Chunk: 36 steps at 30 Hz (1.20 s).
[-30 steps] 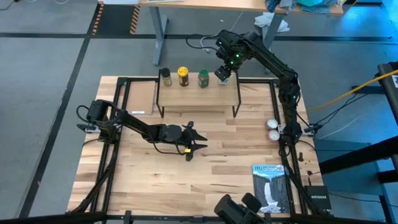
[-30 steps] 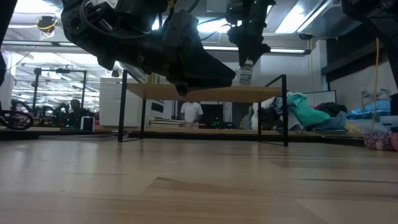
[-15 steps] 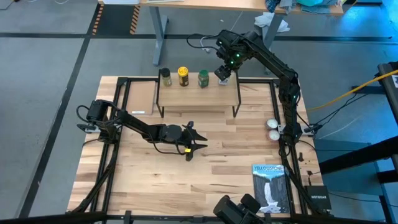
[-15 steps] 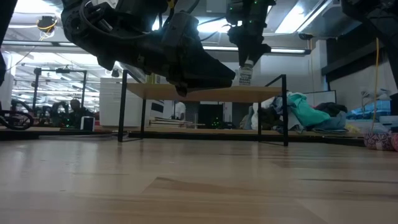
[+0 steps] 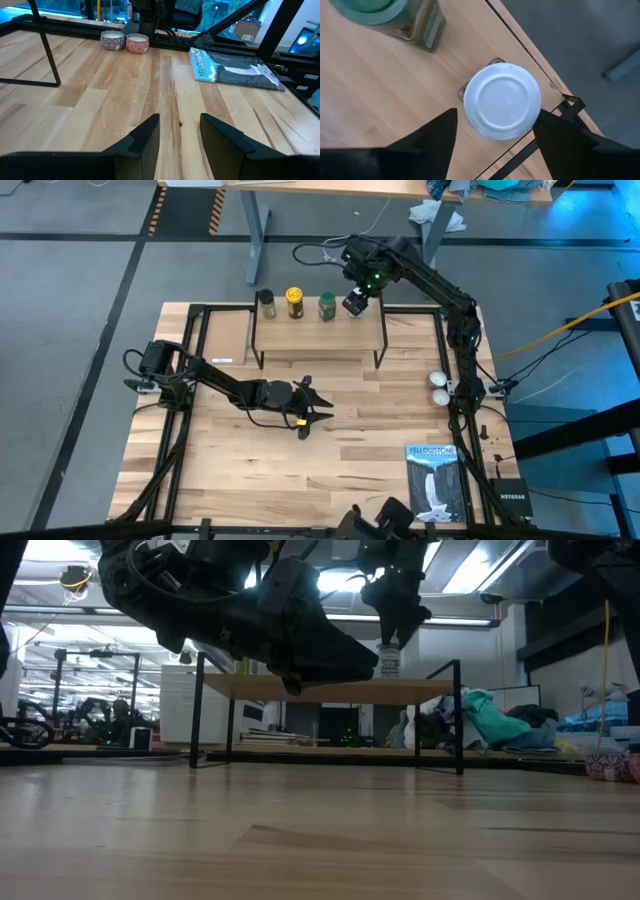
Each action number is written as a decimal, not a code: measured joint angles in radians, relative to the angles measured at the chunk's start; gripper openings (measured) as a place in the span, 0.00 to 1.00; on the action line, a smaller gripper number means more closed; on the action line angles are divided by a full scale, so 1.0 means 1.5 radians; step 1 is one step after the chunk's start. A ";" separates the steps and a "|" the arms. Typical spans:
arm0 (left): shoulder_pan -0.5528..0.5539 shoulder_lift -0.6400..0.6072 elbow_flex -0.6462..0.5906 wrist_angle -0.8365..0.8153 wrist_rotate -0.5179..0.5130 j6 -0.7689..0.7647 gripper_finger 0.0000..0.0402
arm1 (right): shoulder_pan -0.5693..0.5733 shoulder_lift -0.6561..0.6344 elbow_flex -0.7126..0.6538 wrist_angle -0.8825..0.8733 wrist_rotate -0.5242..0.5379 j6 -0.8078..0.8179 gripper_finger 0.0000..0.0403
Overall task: Shelf spices
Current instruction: Return to Home Position
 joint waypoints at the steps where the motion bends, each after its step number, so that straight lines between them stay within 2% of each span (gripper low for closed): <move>1: 0.000 0.000 0.000 0.000 0.000 0.000 0.33 | 0.004 0.000 0.000 0.000 0.004 0.000 0.63; 8: 0.000 0.000 0.000 0.000 0.000 -0.001 0.33 | 0.037 0.000 0.000 0.000 0.072 0.003 0.64; 17: -0.001 0.000 0.000 -0.001 0.000 -0.005 0.33 | 0.052 -0.002 0.000 0.000 0.123 0.017 0.64; 30: -0.001 0.000 0.000 -0.006 0.001 -0.005 0.33 | 0.083 -0.014 0.019 0.002 0.136 0.015 0.64; 36: -0.001 0.000 0.000 -0.006 0.001 -0.005 0.33 | 0.105 -0.014 0.019 0.009 0.182 -0.003 0.64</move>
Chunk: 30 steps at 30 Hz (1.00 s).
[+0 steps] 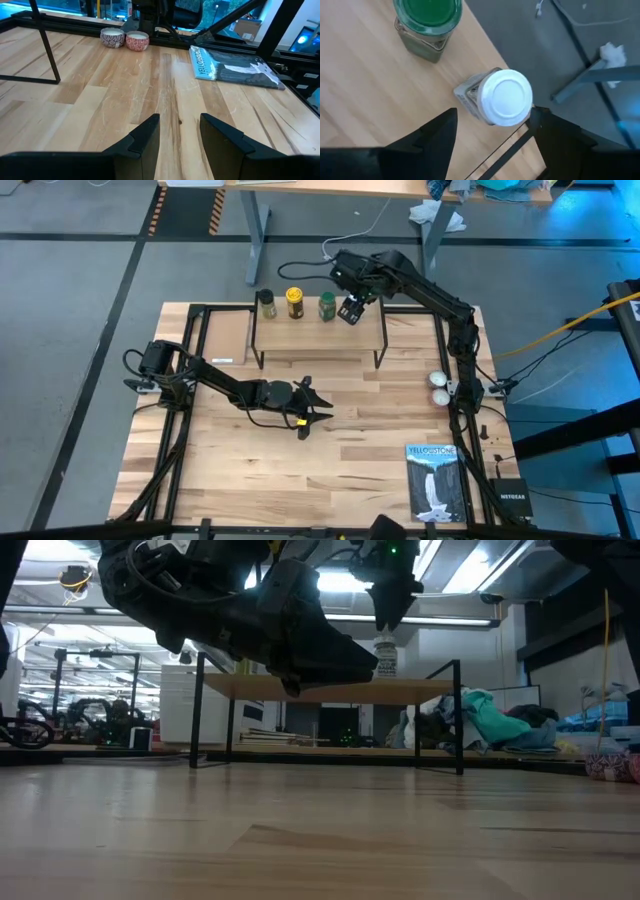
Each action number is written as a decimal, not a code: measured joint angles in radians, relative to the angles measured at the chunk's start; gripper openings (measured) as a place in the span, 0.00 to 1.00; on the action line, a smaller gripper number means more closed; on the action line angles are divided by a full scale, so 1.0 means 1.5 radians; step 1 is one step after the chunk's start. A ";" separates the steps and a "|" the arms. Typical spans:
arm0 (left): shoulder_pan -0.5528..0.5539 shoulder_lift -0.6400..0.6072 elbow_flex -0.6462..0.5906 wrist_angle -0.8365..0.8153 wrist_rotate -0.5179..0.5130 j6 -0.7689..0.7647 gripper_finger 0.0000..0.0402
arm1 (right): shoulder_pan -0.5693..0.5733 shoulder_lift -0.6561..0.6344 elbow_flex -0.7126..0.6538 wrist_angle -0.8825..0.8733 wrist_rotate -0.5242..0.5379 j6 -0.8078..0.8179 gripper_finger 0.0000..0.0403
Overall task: Shelf spices
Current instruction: Return to Home Position
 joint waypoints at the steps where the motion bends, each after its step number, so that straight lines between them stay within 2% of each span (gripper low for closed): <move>1: 0.000 0.000 0.000 0.000 0.000 0.000 0.33 | 0.005 0.000 0.000 0.005 0.006 0.000 0.64; 6: 0.000 0.000 0.000 -0.001 0.000 0.000 0.33 | 0.045 0.000 0.000 0.028 0.016 0.000 0.64; 10: 0.000 0.000 0.000 -0.006 0.000 0.008 0.33 | 0.106 -0.004 0.000 0.039 0.031 -0.001 0.62; 15: 0.000 0.000 0.000 -0.013 0.000 0.010 0.33 | 0.213 -0.065 -0.001 0.084 0.124 -0.020 0.54; 21: -0.005 0.000 0.000 -0.016 0.000 0.025 0.33 | 0.377 -0.204 0.000 0.173 0.274 -0.029 0.36; 27: -0.005 0.000 0.000 -0.017 -0.024 -0.003 0.31 | 0.565 -0.301 0.000 0.146 0.412 0.009 0.05; 30: -0.005 0.000 0.000 -0.017 -0.029 -0.021 0.21 | 0.646 -0.307 -0.001 0.087 0.481 0.050 0.03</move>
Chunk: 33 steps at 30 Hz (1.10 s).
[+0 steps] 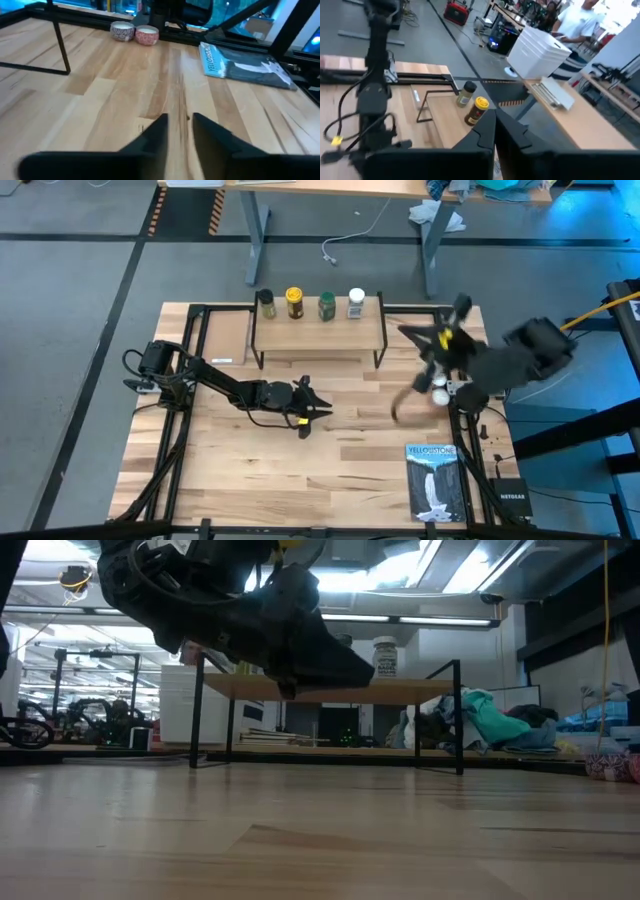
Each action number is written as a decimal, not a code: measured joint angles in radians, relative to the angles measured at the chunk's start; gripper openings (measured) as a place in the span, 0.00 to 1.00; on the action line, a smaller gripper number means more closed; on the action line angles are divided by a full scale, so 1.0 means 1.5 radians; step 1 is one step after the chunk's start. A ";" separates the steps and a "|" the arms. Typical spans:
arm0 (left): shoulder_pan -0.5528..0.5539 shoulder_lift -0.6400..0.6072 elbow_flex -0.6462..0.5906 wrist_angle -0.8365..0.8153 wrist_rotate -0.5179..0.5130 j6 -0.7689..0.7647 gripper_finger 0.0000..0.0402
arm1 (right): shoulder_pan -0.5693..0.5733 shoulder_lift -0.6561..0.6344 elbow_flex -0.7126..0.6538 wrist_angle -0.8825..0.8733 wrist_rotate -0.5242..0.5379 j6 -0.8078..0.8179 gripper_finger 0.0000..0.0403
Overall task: Shelf spices
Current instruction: Return to Home Position
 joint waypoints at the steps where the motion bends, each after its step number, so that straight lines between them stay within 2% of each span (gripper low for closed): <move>1: 0.000 0.000 0.000 0.001 -0.004 -0.002 0.16 | 0.023 0.001 0.000 -0.024 0.016 0.017 0.02; 4: 0.000 0.000 0.000 0.005 -0.015 -0.005 0.03 | 0.076 0.008 -0.001 -0.095 0.063 0.074 0.01; 7: 0.004 -0.013 -0.001 0.008 -0.015 0.015 0.02 | 0.113 0.012 -0.032 -0.093 0.095 0.088 0.01; 10: 0.020 -0.064 -0.001 0.001 -0.017 0.054 0.00 | 0.144 0.013 -0.076 -0.095 0.116 0.111 0.01; 15: 0.047 -0.232 -0.001 -0.098 -0.052 0.146 0.00 | 0.190 -0.005 -0.171 -0.097 0.123 0.201 0.01; 18: 0.049 -0.362 0.000 -0.189 -0.103 0.200 0.00 | 0.212 -0.027 -0.239 -0.097 0.123 0.275 0.00; 25: -0.013 -0.648 0.001 -0.410 -0.226 0.274 0.00 | 0.265 -0.082 -0.412 -0.097 0.135 0.458 0.00; 30: -0.069 -0.770 0.001 -0.578 -0.282 0.253 0.00 | 0.311 -0.116 -0.546 -0.096 0.157 0.509 0.00; 33: -0.093 -0.808 -0.021 -0.620 -0.301 0.248 0.00 | 0.342 -0.151 -0.630 -0.096 0.197 0.580 0.00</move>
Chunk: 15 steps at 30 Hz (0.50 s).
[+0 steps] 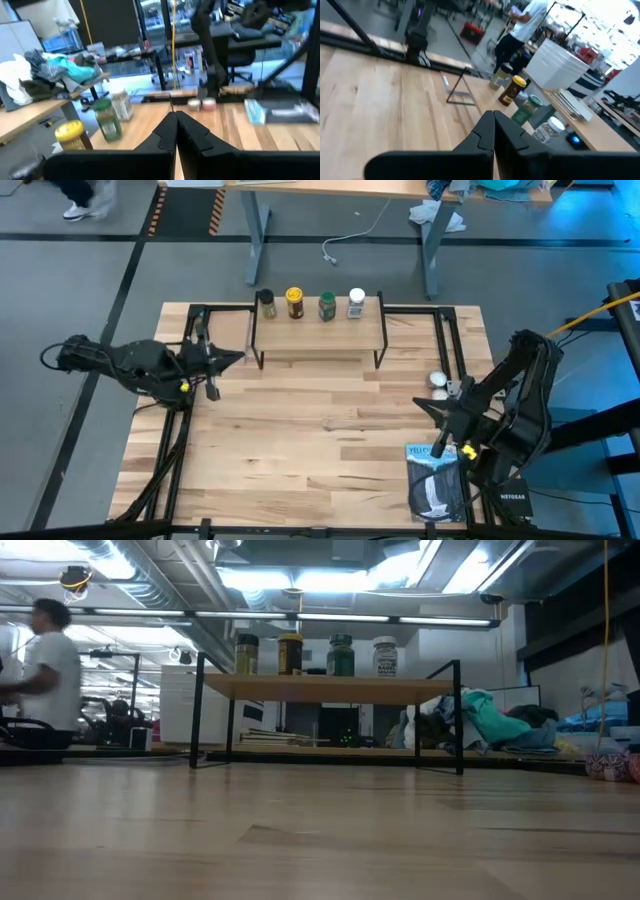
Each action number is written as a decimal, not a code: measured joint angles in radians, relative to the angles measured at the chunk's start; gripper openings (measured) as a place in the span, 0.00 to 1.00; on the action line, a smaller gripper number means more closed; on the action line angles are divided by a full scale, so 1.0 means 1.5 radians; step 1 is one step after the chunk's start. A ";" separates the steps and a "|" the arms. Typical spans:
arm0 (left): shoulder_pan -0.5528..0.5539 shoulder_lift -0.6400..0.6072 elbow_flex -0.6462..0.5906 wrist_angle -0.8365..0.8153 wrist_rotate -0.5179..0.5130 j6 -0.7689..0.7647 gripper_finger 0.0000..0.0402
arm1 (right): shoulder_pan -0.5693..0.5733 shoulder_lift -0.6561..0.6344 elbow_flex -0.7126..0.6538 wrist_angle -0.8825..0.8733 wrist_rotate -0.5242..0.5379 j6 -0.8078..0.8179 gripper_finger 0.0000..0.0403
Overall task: Shelf spices
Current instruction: Return to Home Position
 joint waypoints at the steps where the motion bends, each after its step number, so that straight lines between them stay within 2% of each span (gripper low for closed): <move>1: -0.005 -0.011 -0.010 -0.007 -0.001 0.000 0.00 | 0.013 -0.012 -0.032 0.000 0.010 0.033 0.00; 6: -0.012 -0.073 -0.079 0.004 -0.001 -0.008 0.00 | 0.078 -0.087 -0.195 0.000 0.052 0.192 0.00; 10: -0.011 -0.113 -0.152 0.075 0.003 -0.024 0.00 | 0.129 -0.163 -0.310 0.004 0.090 0.324 0.00; 15: -0.007 -0.126 -0.241 0.171 0.037 -0.043 0.00 | 0.158 -0.235 -0.412 0.047 0.113 0.385 0.00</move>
